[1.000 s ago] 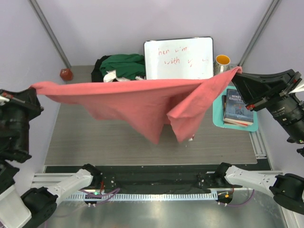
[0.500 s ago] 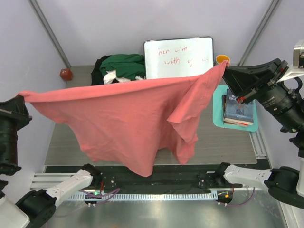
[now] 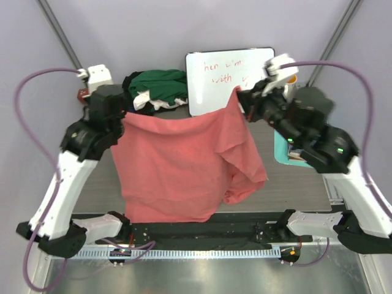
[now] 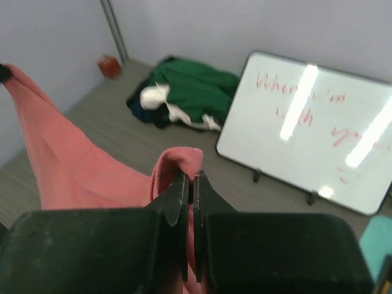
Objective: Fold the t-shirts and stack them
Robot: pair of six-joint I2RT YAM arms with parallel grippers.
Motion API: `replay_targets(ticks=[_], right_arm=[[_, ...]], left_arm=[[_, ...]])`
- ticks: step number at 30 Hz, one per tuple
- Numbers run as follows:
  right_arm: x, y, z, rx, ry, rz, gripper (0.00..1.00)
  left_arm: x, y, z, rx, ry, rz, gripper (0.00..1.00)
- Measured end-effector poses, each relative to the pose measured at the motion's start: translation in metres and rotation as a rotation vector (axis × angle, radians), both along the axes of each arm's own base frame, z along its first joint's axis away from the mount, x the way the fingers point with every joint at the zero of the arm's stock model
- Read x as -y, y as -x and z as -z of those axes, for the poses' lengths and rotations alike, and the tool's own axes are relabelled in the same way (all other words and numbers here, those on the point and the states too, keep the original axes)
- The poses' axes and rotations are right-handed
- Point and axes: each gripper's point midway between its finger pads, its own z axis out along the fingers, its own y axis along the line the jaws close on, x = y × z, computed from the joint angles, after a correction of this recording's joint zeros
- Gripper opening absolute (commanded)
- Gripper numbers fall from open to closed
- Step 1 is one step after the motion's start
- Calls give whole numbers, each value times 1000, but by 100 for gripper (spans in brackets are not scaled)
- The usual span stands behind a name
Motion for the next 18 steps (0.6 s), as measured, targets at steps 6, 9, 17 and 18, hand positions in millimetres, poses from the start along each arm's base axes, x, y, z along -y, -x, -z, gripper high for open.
replay_targets(ticks=[6, 9, 17, 18], right_arm=[[-22, -53, 149, -254, 216, 65, 1], [-18, -62, 217, -384, 296, 87, 1], [-18, -77, 299, -566, 358, 108, 1], [-20, -79, 307, -583, 365, 106, 1]], left_arm=[[12, -39, 106, -229, -39, -6, 0], [14, -44, 141, -294, -43, -10, 0], [29, -67, 215, -448, -39, -8, 0], [32, -69, 220, -463, -38, -6, 0]])
